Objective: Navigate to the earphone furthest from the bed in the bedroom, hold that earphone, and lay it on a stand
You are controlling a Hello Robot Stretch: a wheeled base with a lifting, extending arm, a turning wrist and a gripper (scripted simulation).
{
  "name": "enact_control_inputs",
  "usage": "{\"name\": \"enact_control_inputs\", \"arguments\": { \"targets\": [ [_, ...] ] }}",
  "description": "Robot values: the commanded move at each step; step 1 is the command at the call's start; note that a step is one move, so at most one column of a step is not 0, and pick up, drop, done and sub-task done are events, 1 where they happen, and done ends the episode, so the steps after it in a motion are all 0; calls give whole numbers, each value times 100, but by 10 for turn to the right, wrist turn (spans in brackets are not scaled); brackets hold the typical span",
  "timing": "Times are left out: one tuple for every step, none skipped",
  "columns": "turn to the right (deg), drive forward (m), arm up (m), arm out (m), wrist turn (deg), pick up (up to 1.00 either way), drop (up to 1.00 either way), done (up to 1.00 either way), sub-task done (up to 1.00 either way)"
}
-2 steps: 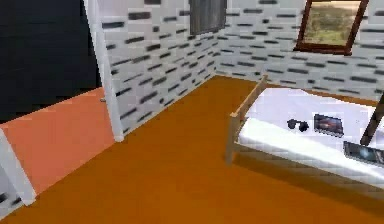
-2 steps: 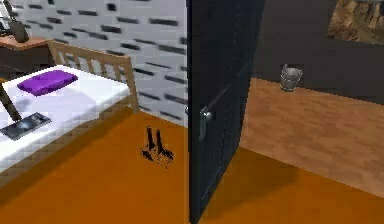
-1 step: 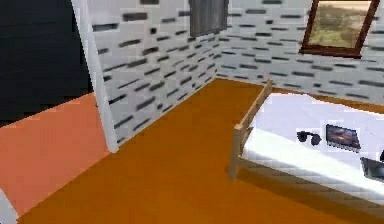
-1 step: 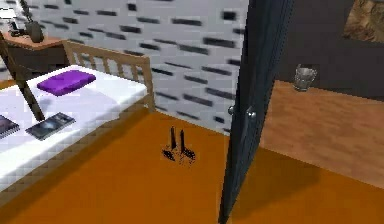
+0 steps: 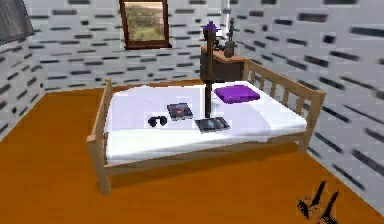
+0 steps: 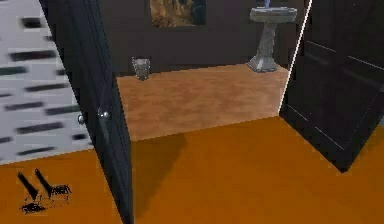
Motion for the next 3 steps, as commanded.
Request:
{"name": "enact_control_inputs", "arguments": {
  "targets": [
    [60, 0, 0, 0, 0, 0, 0, 0, 0],
    [0, 30, 0, 0, 0, 0, 0, 0, 0],
    [120, 0, 0, 0, 0, 0, 0, 0, 0]
  ]
}}
